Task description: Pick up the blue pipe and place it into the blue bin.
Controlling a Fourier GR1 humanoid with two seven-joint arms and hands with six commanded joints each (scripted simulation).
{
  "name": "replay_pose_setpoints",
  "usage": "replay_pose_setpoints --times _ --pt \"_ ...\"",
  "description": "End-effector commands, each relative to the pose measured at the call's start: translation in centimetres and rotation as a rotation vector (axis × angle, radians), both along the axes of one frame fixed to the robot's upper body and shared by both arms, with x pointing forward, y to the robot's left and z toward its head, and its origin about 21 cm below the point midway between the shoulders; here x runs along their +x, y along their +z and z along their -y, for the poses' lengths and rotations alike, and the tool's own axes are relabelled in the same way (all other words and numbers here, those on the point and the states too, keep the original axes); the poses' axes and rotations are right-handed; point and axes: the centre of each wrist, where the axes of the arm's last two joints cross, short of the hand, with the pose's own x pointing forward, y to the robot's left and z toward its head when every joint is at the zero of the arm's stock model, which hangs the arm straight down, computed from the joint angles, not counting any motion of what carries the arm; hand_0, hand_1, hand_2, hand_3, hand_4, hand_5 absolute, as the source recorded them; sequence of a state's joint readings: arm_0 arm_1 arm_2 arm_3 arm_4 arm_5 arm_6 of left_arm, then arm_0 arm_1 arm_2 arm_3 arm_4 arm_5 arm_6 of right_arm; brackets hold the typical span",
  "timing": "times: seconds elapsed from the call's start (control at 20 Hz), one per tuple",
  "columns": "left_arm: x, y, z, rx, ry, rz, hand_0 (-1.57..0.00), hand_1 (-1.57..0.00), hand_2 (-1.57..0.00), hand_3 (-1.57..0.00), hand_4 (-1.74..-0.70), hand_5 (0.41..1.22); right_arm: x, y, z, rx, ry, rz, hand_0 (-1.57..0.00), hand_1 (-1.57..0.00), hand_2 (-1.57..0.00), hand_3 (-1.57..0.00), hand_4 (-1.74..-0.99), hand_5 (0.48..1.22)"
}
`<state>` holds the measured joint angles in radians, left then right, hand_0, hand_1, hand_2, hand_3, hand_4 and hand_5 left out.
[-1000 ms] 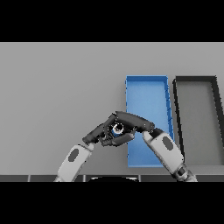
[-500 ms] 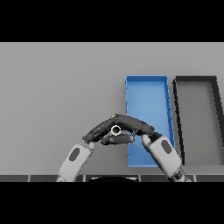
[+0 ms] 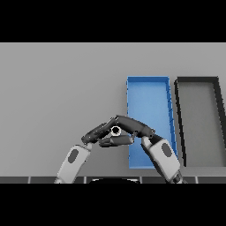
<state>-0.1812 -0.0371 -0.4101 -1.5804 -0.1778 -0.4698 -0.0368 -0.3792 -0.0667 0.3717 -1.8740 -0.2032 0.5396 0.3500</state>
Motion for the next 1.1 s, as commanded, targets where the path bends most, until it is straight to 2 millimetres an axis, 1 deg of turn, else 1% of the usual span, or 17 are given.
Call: replay_pose_setpoints --times 0.0,0.05,0.1,0.15,0.25,0.3,0.4,0.45,0.55,0.6,0.7,0.75,0.8,0.9,0.95,1.0,1.05 --pt "0.0 0.0 0.0 0.027 0.015 -0.021 -0.25 -0.23 -0.22 -0.18 -1.06 0.912 0.0 0.0 -0.1 0.024 0.007 0.012 -1.57 -1.57 -1.57 -1.57 -1.499 1.217" --pt "0.0 -0.1 -0.3 0.041 0.020 -0.035 -0.20 -0.18 -0.18 -0.14 -1.03 0.848 0.0 0.1 -0.1 0.040 0.011 0.026 -1.57 -1.57 -1.57 -1.57 -1.499 1.218" --pt "-0.1 -0.1 -0.2 0.055 0.022 -0.051 -0.16 -0.15 -0.14 -0.11 -1.01 0.785 0.0 -0.1 0.3 0.042 0.004 0.033 -1.57 -1.57 -1.57 -1.57 -1.499 1.218" --pt "0.1 -0.1 0.0 0.059 0.033 -0.050 -0.13 -0.12 -0.11 -0.09 -0.99 0.729 -0.1 0.0 -0.1 0.046 0.006 0.044 -1.57 -1.57 -1.57 -1.57 -1.499 1.219" --pt "0.4 0.0 0.0 0.054 0.046 -0.072 -0.08 -0.07 -0.07 -0.06 -0.97 0.642 0.1 -0.1 0.2 0.045 -0.003 0.047 -1.57 -1.57 -1.57 -1.57 -1.499 1.220" --pt "0.3 0.2 0.2 0.051 0.055 -0.090 -0.06 -0.06 -0.06 -0.05 -0.97 0.607 0.0 -0.2 0.0 0.046 -0.001 0.045 -1.57 -1.57 -1.57 -1.57 -1.499 1.220" --pt "0.5 -0.2 0.0 0.072 0.071 -0.100 -0.04 -0.04 -0.04 -0.03 -0.97 0.557 0.2 0.1 0.0 0.074 -0.004 0.055 -1.57 -1.57 -1.57 -1.57 -1.498 1.220" --pt "0.6 -0.3 0.0 0.076 0.075 -0.106 -0.03 -0.03 -0.03 -0.02 -0.97 0.544 0.3 0.6 -0.1 0.083 -0.012 0.047 -1.57 -1.57 -1.57 -1.57 -1.497 1.220" --pt "0.4 -0.7 0.2 0.073 0.077 -0.108 -0.02 -0.02 -0.02 -0.01 -0.97 0.519 0.5 1.1 -0.3 0.094 -0.006 0.013 -1.57 -1.57 -1.57 -1.57 -1.496 1.221" --pt "0.9 -0.4 0.4 0.091 0.084 -0.113 -0.02 -0.01 -0.01 -0.01 -0.97 0.512 0.6 1.7 0.4 0.132 0.002 0.008 -1.57 -1.57 -1.57 -1.57 -1.495 1.221" --pt "0.3 -0.5 0.7 0.088 0.080 -0.112 -0.01 -0.01 -0.01 -0.01 -0.97 0.493 1.0 3.3 0.5 0.122 -0.001 -0.043 -1.57 -1.57 -1.57 -1.57 -1.494 1.221" --pt "0.5 -0.8 0.4 0.104 0.089 -0.121 -0.01 -0.01 -0.01 -0.01 -0.97 0.489 1.0 4.4 1.0 0.171 -0.006 -0.057 -1.57 -1.57 -1.57 -1.57 -1.494 1.221" --pt "0.5 -0.6 0.2 0.100 0.087 -0.114 -0.01 -0.01 -0.01 0.00 -0.97 0.485 1.4 5.7 1.4 0.199 -0.011 -0.055 -1.57 -1.57 -1.57 -1.57 -1.494 1.221" --pt "0.6 -0.7 0.1 0.112 0.088 -0.120 0.00 0.00 0.00 0.00 -0.96 0.475 1.8 8.4 1.7 0.255 0.005 -0.055 -1.57 -1.57 -1.57 -1.57 -1.496 1.221" --pt "0.3 -0.7 -0.1 0.105 0.079 -0.115 0.00 0.00 0.00 0.00 -0.96 0.475 2.2 9.5 1.8 0.281 0.007 -0.046 -1.57 -1.57 -1.57 -1.57 -1.496 1.221" --pt "0.2 -0.6 0.0 0.103 0.084 -0.114 0.00 0.00 0.00 0.00 -0.95 0.474 2.8 10.7 2.4 0.315 -0.020 -0.029 -1.57 -1.57 -1.57 -1.57 -1.497 1.221" --pt "-0.1 -0.6 -0.1 0.093 0.076 -0.107 0.00 0.00 0.00 0.00 -0.95 0.473 3.4 11.4 3.1 0.345 -0.062 -0.024 -1.57 -1.57 -1.57 -1.57 -1.497 1.221"
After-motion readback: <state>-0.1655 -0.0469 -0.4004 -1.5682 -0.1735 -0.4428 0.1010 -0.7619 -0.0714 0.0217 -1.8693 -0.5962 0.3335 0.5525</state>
